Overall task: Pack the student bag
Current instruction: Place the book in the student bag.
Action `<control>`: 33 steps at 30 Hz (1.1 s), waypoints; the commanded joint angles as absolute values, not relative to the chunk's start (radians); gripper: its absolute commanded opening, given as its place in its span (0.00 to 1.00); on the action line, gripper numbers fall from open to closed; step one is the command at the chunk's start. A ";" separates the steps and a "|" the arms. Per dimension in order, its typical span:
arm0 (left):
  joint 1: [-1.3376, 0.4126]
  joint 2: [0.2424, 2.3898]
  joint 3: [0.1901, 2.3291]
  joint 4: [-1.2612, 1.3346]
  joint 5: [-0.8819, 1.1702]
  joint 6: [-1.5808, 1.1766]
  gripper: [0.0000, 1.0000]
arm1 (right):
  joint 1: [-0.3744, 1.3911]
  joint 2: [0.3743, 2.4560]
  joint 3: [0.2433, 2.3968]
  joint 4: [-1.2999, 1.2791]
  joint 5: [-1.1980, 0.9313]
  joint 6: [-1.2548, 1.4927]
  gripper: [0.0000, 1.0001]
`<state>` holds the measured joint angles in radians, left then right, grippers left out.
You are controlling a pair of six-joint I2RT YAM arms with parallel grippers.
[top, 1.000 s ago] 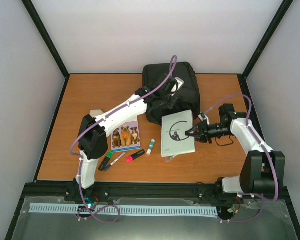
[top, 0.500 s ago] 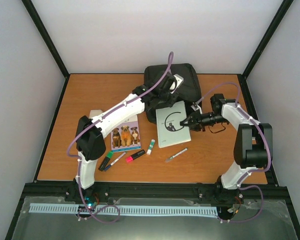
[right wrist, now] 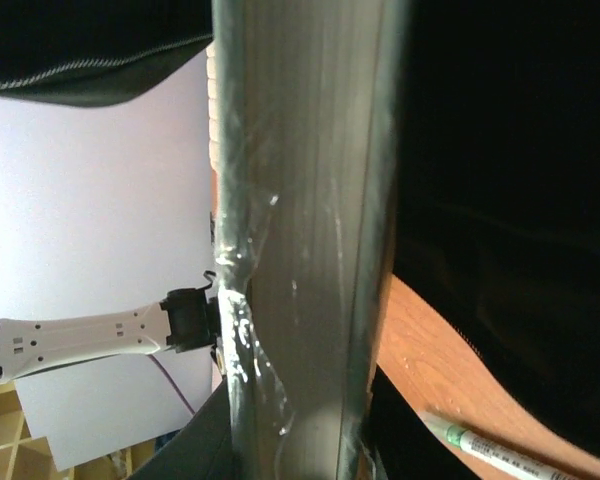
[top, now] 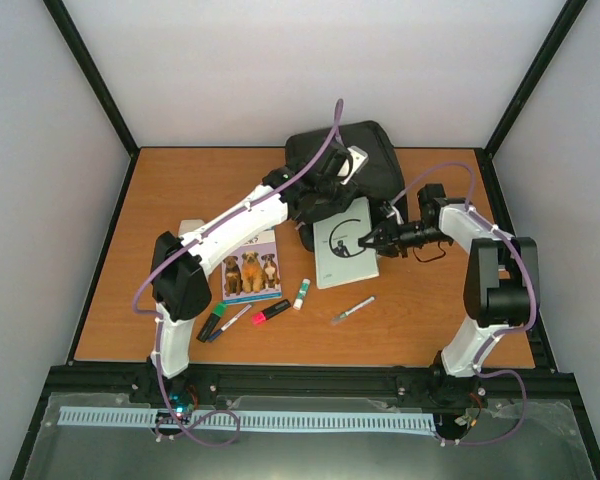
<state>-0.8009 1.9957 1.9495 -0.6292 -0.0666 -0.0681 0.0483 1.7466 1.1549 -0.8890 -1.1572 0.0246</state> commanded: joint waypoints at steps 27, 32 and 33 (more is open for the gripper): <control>-0.803 1.986 2.020 -0.642 0.001 -0.042 0.01 | 0.052 1.804 1.260 -0.656 -1.278 0.053 0.03; -0.801 2.041 2.049 -0.669 -0.031 -0.006 0.01 | 0.049 1.792 1.207 -0.613 -1.349 0.067 0.03; -0.799 2.050 2.063 -0.681 -0.038 -0.002 0.01 | 0.048 1.793 1.208 -0.634 -1.345 0.048 0.03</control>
<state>-0.7963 2.0178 1.9728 -0.6746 -0.0444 -0.0433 0.0471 1.8523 1.2022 -0.7189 -1.1793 0.0914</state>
